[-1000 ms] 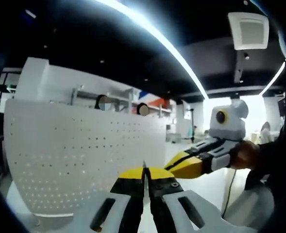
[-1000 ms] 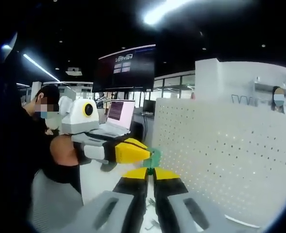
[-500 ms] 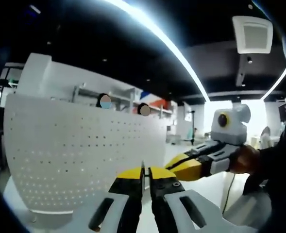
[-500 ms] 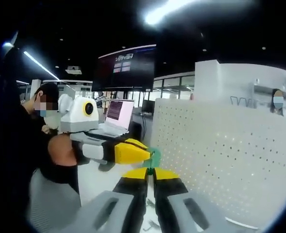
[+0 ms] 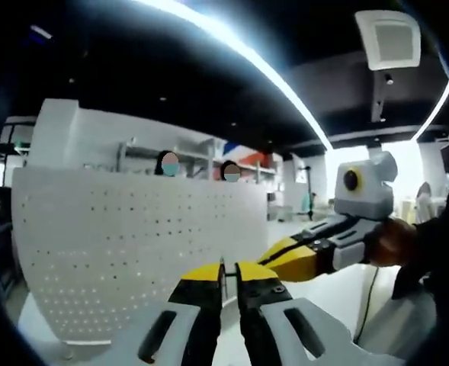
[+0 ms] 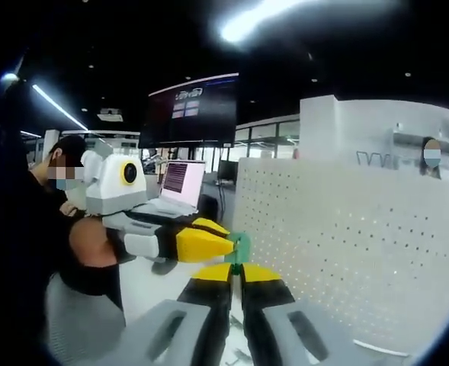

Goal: Insert the hook assembly into the mounting plate slot until the hook locks in place.

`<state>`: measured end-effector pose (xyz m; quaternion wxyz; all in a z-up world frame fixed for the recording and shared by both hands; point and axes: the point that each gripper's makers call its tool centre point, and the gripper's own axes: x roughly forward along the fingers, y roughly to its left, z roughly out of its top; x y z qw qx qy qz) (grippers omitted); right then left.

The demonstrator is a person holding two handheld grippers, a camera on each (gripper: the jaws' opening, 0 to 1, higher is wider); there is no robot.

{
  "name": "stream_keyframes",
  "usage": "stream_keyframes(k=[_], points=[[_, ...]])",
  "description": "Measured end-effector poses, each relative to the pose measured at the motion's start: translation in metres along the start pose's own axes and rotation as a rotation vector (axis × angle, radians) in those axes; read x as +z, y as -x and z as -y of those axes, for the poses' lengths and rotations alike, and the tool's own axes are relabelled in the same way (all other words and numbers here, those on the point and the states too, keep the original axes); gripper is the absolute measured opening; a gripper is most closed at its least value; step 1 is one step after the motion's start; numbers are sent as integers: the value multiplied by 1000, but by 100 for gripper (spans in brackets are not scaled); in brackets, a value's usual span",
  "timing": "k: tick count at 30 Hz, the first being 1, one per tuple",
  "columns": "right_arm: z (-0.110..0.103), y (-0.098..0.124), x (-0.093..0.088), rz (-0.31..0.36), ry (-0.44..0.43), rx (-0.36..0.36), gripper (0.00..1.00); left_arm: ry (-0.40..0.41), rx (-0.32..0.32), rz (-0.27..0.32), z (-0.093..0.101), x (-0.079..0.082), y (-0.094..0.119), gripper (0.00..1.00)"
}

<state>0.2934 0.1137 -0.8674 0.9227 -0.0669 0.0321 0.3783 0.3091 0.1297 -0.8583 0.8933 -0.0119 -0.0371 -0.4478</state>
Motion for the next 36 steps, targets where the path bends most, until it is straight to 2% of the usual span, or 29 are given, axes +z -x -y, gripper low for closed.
stream_keyframes(k=[4,5,7,26,36], points=[[0,0,2,4,-8,-2,1,-72,25,-14,-1,1,1,5],[0,0,1,1,-11,-5,1,-129,50,-24,-4,2,2,5],[0,0,0,-2,-13,-3,1,-152,56,-25,-3,3,2,6],[-4,1,4,13,-4,-9,1,-60,61,-11,-6,8,3,2],[-1,1,6,17,-9,-38,2,2,77,-1,-7,11,1,1]])
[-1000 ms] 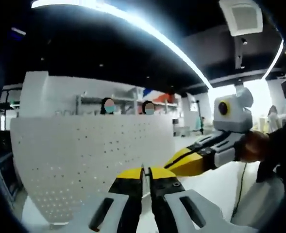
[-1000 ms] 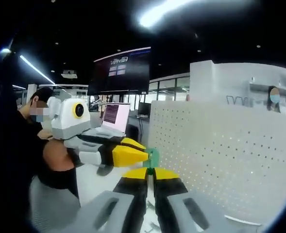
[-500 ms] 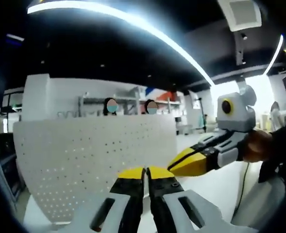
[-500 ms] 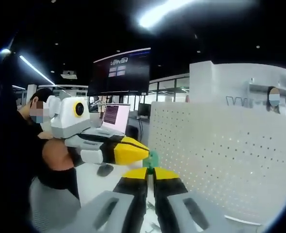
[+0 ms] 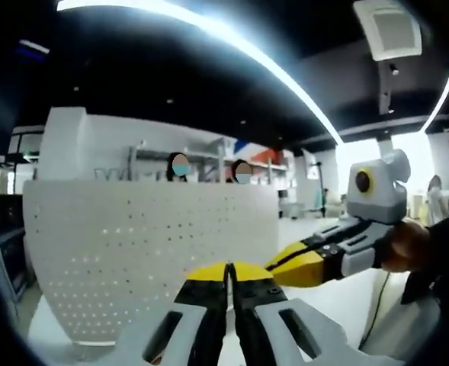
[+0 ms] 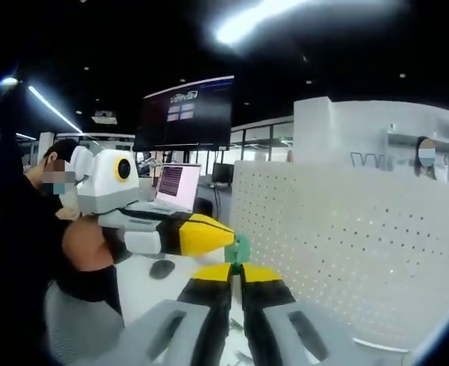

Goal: Insert the hook assembly into the mounting plate slot until the hook locks in place.

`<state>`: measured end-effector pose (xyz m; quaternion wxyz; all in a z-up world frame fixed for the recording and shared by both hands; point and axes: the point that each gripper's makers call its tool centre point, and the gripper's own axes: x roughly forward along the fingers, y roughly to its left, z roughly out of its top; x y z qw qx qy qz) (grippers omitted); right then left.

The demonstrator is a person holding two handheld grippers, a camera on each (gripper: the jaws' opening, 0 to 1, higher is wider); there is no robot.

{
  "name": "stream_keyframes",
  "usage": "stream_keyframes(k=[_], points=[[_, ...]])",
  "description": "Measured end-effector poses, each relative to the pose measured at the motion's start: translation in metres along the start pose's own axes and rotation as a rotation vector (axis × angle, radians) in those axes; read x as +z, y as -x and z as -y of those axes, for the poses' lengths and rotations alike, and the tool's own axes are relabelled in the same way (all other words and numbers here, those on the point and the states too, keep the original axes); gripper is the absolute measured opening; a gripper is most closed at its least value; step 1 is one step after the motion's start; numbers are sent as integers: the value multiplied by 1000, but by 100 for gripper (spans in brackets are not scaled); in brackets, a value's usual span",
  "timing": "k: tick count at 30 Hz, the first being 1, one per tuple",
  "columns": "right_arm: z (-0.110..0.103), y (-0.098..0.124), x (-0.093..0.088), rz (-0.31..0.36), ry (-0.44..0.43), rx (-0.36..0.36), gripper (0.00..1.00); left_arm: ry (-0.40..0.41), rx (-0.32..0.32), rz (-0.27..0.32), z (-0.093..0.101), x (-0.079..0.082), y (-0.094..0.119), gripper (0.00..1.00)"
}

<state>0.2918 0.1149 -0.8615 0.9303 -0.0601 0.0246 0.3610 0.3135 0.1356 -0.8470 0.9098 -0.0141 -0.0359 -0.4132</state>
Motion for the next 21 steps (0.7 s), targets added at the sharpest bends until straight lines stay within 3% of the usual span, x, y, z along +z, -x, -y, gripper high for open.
stream_keyframes(k=[7,12,21], points=[[2,0,2,10,18,-26,2,32,10,13,-1,2,-1,1],[4,-1,6,25,27,-39,2,112,14,25,-5,4,-3,1],[3,-4,7,25,59,-41,2,140,9,23,-1,3,-2,1]])
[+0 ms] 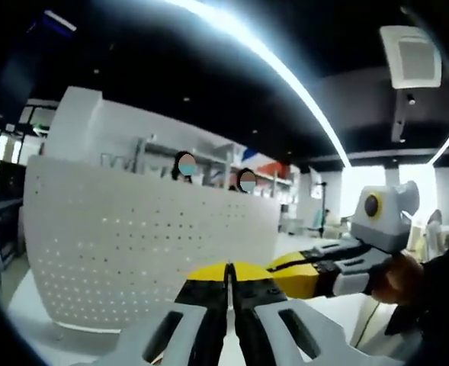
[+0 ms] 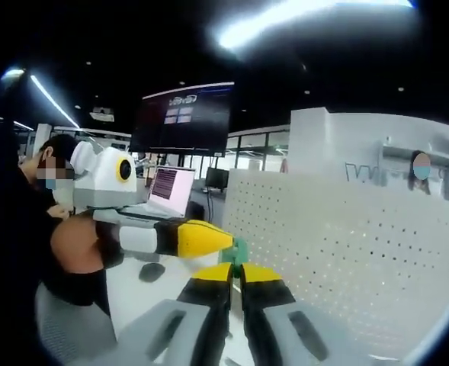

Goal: Insert the hook assembly into the mounting plate slot until the hook locks in place.

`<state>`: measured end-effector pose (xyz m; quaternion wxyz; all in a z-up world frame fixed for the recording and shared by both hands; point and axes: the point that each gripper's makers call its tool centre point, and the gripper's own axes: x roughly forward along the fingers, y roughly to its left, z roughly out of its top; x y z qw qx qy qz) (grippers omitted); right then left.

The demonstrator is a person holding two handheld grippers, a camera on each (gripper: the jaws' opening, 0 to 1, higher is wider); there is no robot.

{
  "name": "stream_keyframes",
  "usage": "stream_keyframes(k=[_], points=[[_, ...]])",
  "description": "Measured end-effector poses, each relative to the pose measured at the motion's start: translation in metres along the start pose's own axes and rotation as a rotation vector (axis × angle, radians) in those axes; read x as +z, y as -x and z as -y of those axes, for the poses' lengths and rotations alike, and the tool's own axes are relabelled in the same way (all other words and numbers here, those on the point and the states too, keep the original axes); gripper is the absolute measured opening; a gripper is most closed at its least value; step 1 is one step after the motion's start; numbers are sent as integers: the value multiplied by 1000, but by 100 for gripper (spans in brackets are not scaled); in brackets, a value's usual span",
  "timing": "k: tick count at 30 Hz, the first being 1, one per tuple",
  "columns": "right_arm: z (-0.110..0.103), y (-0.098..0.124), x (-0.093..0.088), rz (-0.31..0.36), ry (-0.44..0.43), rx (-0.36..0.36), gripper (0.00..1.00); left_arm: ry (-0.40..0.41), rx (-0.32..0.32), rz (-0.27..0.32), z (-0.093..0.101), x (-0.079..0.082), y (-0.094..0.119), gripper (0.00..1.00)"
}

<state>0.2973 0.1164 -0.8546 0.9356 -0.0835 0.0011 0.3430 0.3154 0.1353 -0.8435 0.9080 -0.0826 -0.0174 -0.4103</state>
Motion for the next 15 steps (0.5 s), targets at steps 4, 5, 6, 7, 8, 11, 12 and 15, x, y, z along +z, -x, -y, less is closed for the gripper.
stream_keyframes(k=[4,5,6,7,8,11,12,15], points=[[0,-5,0,-5,18,2,2,8,-3,-1,1,0,-1,1],[0,-5,0,-9,28,2,2,8,-4,1,1,1,-1,1],[0,-6,0,-11,40,0,2,7,-5,0,1,1,-1,1],[-1,-7,1,-12,48,-1,2,7,-7,2,2,2,-1,1],[-1,-7,1,-12,53,0,2,6,-8,1,2,3,-1,1],[0,-7,2,-11,59,-1,2,4,-12,-2,5,4,-1,1],[0,-7,2,-12,63,-3,2,4,-12,-3,5,4,-1,1],[-1,-8,2,-22,96,-10,2,4,-15,-6,7,3,0,1]])
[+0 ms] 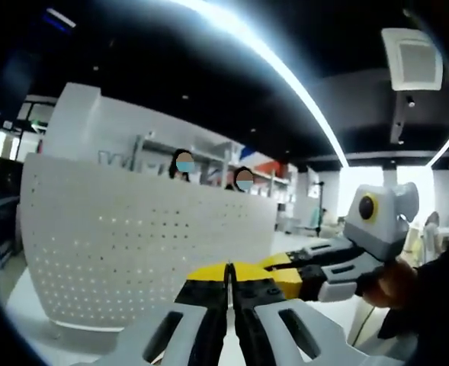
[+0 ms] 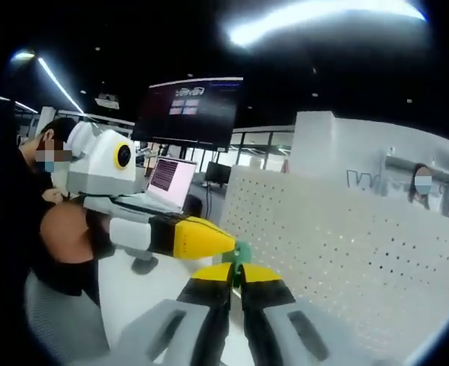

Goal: Insert the hook assembly into the mounting plate slot until the hook locks in place.

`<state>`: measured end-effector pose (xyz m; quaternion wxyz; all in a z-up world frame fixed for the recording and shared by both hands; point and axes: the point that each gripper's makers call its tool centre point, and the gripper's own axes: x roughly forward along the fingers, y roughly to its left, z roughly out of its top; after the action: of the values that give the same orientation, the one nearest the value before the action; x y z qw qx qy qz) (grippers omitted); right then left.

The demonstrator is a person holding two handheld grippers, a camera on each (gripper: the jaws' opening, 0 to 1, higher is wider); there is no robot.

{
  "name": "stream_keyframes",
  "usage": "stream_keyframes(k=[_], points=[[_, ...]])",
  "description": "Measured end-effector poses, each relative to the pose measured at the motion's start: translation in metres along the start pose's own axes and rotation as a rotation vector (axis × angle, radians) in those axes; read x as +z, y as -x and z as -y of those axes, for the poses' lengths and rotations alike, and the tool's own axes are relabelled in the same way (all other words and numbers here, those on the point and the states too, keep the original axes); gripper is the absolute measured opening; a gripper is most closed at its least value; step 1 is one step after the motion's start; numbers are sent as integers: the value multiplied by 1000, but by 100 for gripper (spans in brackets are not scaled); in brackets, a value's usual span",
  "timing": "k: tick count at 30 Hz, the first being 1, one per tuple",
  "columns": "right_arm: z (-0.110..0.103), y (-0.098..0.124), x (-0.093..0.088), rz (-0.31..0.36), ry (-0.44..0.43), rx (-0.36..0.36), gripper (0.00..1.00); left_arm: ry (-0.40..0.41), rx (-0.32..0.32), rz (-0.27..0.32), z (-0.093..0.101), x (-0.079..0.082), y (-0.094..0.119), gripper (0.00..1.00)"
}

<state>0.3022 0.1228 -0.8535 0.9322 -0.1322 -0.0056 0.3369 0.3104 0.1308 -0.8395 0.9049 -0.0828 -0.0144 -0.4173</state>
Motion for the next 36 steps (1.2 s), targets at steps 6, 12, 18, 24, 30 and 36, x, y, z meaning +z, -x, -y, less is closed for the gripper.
stream_keyframes(k=[6,12,18,24,30,36], points=[[0,-1,-1,-8,28,-3,2,11,3,-10,1,-1,0,1],[0,-3,0,-11,53,-7,2,15,4,-12,2,-1,1,1],[0,-4,-2,-15,61,-9,2,35,8,-16,2,-2,1,1],[1,-4,-2,-14,55,-10,1,9,3,-15,3,-2,1,1],[2,-3,-3,-17,46,-13,1,-76,-6,-21,6,-2,0,1],[4,-1,-2,-12,26,-17,1,-119,-20,-35,7,-5,-1,2]])
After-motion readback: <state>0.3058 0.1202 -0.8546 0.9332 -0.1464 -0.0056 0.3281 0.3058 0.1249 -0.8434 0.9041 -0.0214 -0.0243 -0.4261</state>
